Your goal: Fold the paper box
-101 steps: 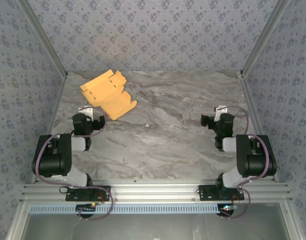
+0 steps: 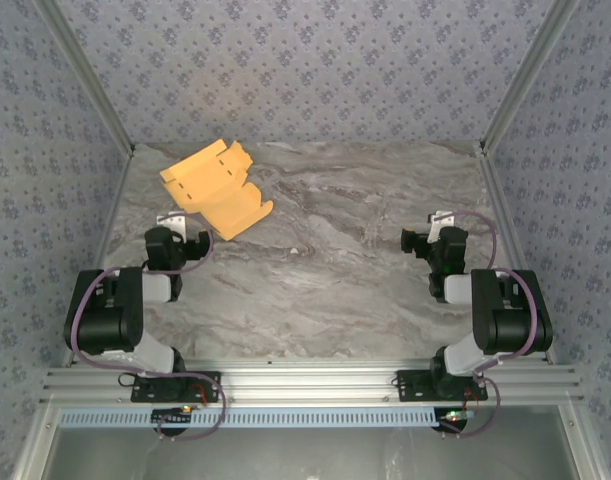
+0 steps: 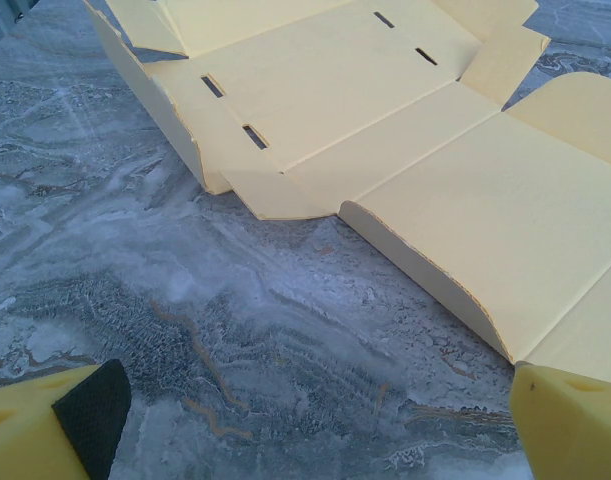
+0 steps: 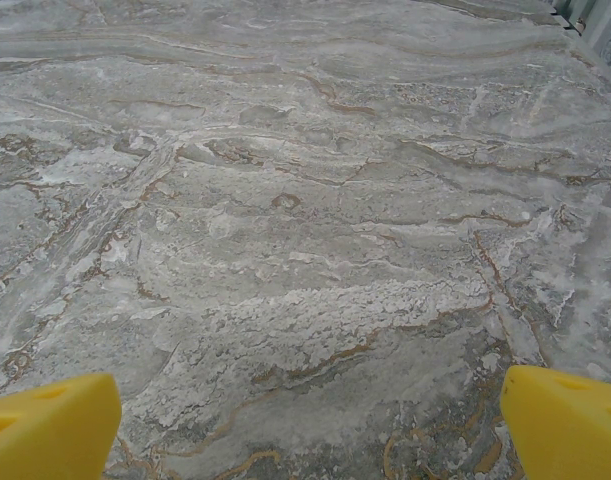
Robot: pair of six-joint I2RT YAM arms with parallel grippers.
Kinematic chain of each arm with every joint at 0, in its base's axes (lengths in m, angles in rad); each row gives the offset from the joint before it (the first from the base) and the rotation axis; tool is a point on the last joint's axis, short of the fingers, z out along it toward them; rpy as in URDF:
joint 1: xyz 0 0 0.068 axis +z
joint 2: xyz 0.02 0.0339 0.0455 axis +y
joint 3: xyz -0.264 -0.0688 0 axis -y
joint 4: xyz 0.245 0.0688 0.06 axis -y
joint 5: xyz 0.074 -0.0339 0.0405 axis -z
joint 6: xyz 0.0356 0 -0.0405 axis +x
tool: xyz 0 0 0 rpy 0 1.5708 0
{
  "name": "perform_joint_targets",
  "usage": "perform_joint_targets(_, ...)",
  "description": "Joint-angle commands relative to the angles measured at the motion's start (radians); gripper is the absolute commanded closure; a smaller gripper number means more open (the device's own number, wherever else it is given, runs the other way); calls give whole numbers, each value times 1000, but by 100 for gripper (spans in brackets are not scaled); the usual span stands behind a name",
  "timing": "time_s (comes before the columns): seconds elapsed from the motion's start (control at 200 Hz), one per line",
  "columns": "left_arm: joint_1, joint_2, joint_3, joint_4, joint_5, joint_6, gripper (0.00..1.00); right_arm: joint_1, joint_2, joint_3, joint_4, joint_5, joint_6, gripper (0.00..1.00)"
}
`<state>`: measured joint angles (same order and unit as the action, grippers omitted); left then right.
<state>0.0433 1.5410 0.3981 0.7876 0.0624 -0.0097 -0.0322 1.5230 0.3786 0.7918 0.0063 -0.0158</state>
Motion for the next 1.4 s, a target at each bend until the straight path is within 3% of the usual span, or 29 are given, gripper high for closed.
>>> perform_joint_targets(0.0, -1, -8, 18, 21, -3, -6, 1, -6, -3, 19, 0, -10, -12, 0)
perform_joint_targets(0.365, 1, -13, 26, 7, -16, -15, 1, -10, -3, 19, 0, -15, -9, 0)
perform_joint_targets(0.425, -22, -87, 60, -115, 10, 18, 1, -15, -2, 19, 1, -25, -6, 0)
perform_joint_targets(0.48, -61, -181, 136, -335, -64, 15, 1, -15, -5, 15, 6, -23, -4, 0)
perform_joint_targets(0.56, -109, -276, 201, -530, -120, -3, 1, -10, -62, 8, -22, 83, 31, 0)
perform_joint_targets(0.655, -127, -382, 249, -713, -199, -179, 1, -5, -209, 83, -288, 195, 103, 0)
perform_joint_targets(0.75, -121, -447, 361, -1022, -306, -453, 1, 16, -314, 123, -452, 138, 93, 0)
perform_joint_targets(0.83, -95, -491, 384, -1091, -186, -507, 1, 42, -399, 133, -523, 154, 109, 0)
perform_joint_targets(0.919, -65, -525, 362, -1057, -53, -572, 1, 34, -460, 217, -730, 277, 355, 0)
perform_joint_targets(0.979, -59, -501, 364, -1020, 6, -528, 1, 18, -465, 312, -1006, 374, 667, 0)
perform_joint_targets(1.019, -58, -459, 389, -1040, 4, -521, 1, -11, -451, 385, -1187, 350, 830, 0)
perform_joint_targets(1.079, -60, -366, 452, -1097, 5, -514, 1, -63, -429, 420, -1204, 199, 808, 0)
perform_joint_targets(1.114, -60, -306, 486, -1120, 12, -515, 1, -55, -416, 437, -1214, 171, 795, 0)
perform_joint_targets(1.234, -73, -140, 587, -1152, -24, -531, 1, 59, -383, 460, -1211, 227, 691, 0)
perform_joint_targets(1.394, -80, 76, 756, -1228, -109, -510, 18, 225, -329, 516, -1272, 352, 601, 2)
